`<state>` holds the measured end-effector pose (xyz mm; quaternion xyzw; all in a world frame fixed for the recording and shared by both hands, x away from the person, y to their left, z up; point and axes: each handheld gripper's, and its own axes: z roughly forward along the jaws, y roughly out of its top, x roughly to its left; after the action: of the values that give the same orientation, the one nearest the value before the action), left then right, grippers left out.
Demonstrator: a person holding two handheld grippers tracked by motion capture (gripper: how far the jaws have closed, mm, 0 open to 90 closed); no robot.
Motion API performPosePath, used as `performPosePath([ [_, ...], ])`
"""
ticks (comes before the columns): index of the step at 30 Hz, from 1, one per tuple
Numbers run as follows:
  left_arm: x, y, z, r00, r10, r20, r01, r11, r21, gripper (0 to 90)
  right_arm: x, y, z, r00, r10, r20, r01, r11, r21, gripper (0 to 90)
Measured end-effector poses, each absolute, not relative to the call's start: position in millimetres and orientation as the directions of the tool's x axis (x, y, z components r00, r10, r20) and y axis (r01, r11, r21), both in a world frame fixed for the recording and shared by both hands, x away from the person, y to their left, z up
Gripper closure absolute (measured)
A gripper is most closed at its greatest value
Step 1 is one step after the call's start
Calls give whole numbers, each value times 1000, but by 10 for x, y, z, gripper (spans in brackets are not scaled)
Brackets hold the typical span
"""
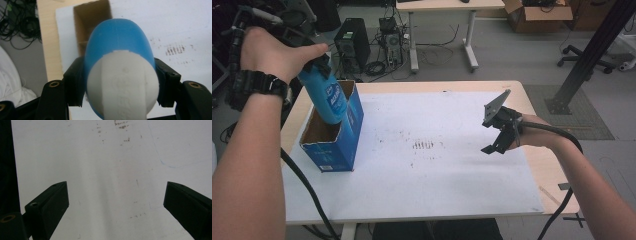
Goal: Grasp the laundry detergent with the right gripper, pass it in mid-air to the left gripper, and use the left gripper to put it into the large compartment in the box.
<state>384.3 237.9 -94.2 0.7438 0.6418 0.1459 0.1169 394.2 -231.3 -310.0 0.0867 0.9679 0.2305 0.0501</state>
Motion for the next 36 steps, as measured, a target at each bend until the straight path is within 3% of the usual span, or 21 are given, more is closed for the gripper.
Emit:
performPosePath([
  [6,3861,2536,-989,82,994,71,927,-102,362,379,3948,-2394,-3110,-979,197,-61,153,890,430,59],
  [23,3910,2657,-1236,64,996,67,935,-84,344,379,3942,-2439,-3083,-979,193,-66,148,896,419,58],
  [36,4034,2663,-1763,73,995,67,955,-89,283,379,3927,-2467,-3062,-977,202,-66,157,894,421,58],
])
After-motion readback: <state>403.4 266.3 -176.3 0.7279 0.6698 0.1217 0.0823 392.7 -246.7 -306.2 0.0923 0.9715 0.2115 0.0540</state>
